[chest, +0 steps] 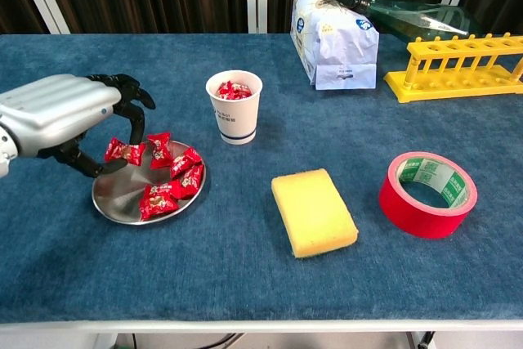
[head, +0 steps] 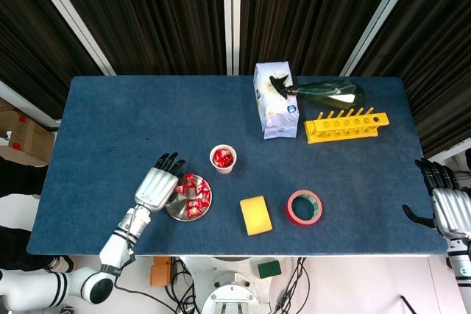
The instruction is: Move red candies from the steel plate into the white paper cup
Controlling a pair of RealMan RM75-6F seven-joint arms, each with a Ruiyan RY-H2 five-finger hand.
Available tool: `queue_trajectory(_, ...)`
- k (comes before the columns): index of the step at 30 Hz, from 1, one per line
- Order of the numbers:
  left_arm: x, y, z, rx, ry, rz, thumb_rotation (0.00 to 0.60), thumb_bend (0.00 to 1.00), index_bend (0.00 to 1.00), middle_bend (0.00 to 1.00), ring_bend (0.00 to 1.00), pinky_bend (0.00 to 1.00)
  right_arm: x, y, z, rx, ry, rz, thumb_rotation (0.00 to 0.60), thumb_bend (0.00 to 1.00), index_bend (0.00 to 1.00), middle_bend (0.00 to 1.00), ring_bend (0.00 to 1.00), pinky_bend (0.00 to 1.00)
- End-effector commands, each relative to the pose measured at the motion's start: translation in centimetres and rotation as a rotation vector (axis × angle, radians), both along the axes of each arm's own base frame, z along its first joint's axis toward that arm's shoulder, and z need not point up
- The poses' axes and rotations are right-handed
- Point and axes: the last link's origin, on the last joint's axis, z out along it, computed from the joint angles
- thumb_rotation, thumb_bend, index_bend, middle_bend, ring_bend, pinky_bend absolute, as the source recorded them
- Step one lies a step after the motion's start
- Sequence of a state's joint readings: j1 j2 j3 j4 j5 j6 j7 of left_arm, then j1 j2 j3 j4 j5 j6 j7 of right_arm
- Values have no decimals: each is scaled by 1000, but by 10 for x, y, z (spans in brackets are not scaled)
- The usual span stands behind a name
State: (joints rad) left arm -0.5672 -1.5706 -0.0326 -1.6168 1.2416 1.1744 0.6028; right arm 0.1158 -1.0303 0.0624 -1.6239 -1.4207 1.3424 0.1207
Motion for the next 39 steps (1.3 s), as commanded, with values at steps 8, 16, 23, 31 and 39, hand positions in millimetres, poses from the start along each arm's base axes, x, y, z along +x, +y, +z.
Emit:
queue_trajectory(8,64,27,32,43,-132,-73,600,351,557,175,23,98,1,0,-3,6,7,1,600,240,16,33,0,0)
queue_trajectory(16,108,68,12,51,-154,-76,600,351,544,175,24,98,0,-3,-4,14,8,-5,600,240,16,32,0,0)
queue_trajectory(23,112,86,-7,36,-106,-8,600,351,514,180,23,98,-2,-4,0,8,-1,-9,600,240,16,35,0,0)
queue_trajectory(31,109,78,-9,3,-93,14,600,351,261,166,24,98,-2,-4,-2,16,1,-8,600,240,16,36,0,0)
queue_trajectory(39,103,53,12,6,-124,-9,600,351,240,166,23,98,-1,-3,-3,12,5,-7,600,240,16,36,0,0)
